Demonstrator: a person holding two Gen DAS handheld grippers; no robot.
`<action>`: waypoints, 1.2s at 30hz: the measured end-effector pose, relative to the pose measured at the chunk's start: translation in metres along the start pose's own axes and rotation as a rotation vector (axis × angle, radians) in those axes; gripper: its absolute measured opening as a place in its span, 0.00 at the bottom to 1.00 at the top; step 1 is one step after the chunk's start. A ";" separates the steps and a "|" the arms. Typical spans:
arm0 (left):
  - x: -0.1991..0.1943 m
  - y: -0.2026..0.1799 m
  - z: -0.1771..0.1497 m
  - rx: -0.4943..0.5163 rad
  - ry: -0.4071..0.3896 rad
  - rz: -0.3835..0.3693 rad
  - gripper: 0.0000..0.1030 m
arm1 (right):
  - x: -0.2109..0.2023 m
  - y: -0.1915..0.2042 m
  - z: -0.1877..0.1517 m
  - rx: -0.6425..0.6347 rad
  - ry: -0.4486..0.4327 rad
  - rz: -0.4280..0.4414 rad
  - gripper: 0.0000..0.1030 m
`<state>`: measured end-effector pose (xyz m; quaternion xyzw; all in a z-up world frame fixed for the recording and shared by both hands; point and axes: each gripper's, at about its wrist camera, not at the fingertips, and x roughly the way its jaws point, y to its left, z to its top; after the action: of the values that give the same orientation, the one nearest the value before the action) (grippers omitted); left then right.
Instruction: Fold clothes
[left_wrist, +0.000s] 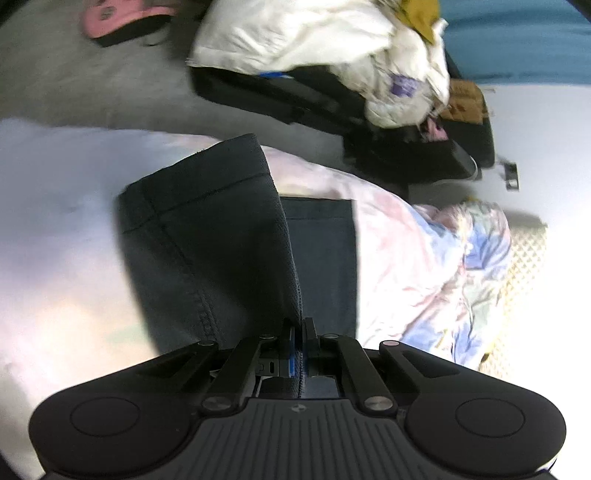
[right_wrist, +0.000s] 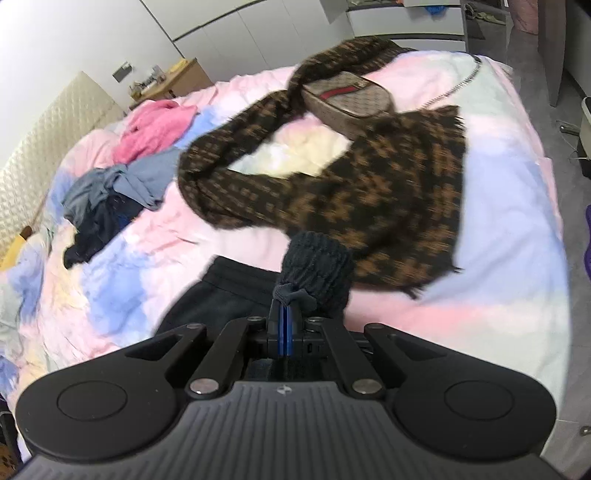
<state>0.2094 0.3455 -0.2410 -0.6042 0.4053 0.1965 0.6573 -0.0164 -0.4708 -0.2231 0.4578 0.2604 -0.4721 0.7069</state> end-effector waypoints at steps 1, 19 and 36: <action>0.008 -0.013 0.003 0.013 0.007 -0.001 0.03 | 0.005 0.012 0.003 -0.001 -0.003 0.005 0.02; 0.189 -0.146 0.023 0.121 -0.007 0.154 0.03 | 0.166 0.169 0.007 -0.104 0.097 0.041 0.02; 0.236 -0.124 0.024 0.238 0.013 0.055 0.30 | 0.251 0.204 -0.024 -0.317 0.157 -0.003 0.16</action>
<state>0.4496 0.2898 -0.3456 -0.5118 0.4464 0.1612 0.7161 0.2750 -0.5299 -0.3532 0.3757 0.3868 -0.3886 0.7471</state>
